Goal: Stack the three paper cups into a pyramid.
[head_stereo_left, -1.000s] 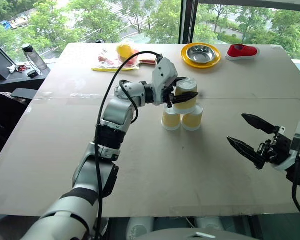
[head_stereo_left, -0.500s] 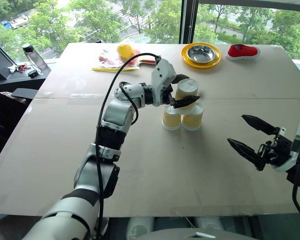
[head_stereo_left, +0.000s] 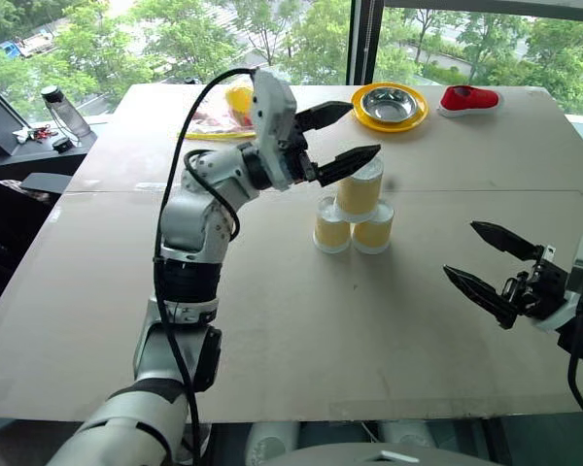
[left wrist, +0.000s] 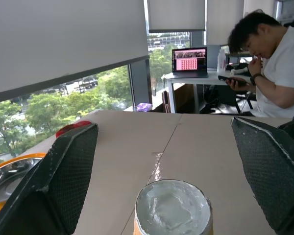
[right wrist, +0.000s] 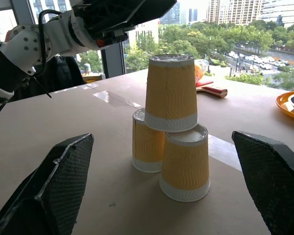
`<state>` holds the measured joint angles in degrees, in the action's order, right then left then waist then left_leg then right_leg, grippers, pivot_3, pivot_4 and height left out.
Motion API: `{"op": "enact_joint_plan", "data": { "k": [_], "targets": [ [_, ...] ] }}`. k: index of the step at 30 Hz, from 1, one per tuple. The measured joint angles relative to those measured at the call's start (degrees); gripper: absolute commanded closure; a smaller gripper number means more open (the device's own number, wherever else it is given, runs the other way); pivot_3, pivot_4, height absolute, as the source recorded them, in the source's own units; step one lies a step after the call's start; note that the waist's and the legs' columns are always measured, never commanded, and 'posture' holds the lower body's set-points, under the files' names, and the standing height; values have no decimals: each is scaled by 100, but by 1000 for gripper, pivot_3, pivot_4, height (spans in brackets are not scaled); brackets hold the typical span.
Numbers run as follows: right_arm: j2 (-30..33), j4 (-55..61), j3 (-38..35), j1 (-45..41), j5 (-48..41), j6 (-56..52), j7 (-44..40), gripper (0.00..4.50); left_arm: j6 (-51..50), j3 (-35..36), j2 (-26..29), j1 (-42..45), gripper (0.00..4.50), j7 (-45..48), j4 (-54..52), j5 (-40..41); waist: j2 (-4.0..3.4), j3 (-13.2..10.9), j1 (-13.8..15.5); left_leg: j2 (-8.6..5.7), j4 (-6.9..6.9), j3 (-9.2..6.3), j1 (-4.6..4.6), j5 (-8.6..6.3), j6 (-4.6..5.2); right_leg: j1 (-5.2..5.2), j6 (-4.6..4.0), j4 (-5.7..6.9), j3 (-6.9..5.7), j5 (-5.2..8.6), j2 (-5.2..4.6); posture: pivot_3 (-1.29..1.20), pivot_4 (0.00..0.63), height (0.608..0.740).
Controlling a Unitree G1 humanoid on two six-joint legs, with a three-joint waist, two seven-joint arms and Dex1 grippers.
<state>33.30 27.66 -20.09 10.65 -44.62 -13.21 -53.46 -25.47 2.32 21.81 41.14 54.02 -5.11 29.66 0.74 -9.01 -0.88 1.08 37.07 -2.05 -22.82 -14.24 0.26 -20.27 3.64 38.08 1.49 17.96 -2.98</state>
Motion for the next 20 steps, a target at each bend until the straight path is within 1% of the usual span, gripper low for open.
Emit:
{"op": "enact_joint_plan", "data": {
  "k": [2, 4, 6, 9, 10, 12, 13, 15, 20],
  "targets": [
    [-19, -138, 1, 115, 59, 48, -78, 0, -243, 19, 367, -736, 46, -62, -457, 34, -3, 1, -6, 7, -4, 3, 4, 0, 1, 0, 0, 0, 4, 0, 1, 0, 150, 740],
    [-47, -272, -13, 262, 152, 147, -163, 0, -498, 113, 660, -1702, 46, -149, -926, 105, -5, 1, -2, 15, -5, 6, 7, -2, 3, 0, 0, 0, 7, 0, 0, 0, 150, 740],
    [-48, -455, 4, 407, 311, 311, -320, 0, -644, 319, 737, -2582, 46, -332, -1295, 195, -5, 0, 19, 16, -3, 7, 5, -3, 5, 1, -1, -1, 7, 0, -3, 0, 150, 740],
    [-52, -872, 61, 581, 620, 647, -615, 0, -515, 602, 742, -3868, 46, -752, -1747, 47, -5, 0, 42, 14, -2, 6, 12, -4, 7, 14, -2, -7, 6, 0, -11, 0, 150, 740],
    [-51, -968, 85, 614, 680, 714, -663, 0, -488, 604, 739, -4062, 46, -819, -1783, -28, -5, 0, 64, 13, -1, 3, 16, -4, 7, 19, -3, -7, 6, 0, -13, 0, 150, 740],
    [-64, -1318, 174, 606, 898, 973, -821, 0, -216, 559, 697, -4741, 46, -1028, -2017, -291, -6, 1, 62, 12, 0, 6, 30, -5, 7, 33, -5, -9, 10, 0, -15, 0, 150, 740],
    [-84, -1525, 187, 605, 993, 1085, -879, 0, -89, 456, 650, -5005, 46, -1126, -2089, -439, -7, 1, 67, 11, -1, 5, 37, -5, 7, 44, -6, -12, 13, 0, -17, 0, 150, 740],
    [-123, -1795, 222, 580, 1099, 1228, -927, 0, 94, 293, 568, -5236, 46, -1275, -2091, -674, -7, 0, 93, 10, -1, -1, 47, -5, 7, 54, -10, -12, 16, 0, -17, 0, 150, 740],
    [-138, -2335, 342, 498, 1378, 1616, -1065, 0, 674, 171, 457, -5329, 46, -1491, -1913, -1047, -15, 5, 97, 11, -10, 13, 67, -5, 7, 62, -13, -12, 19, -1, -15, 0, 150, 740]
  ]
}}
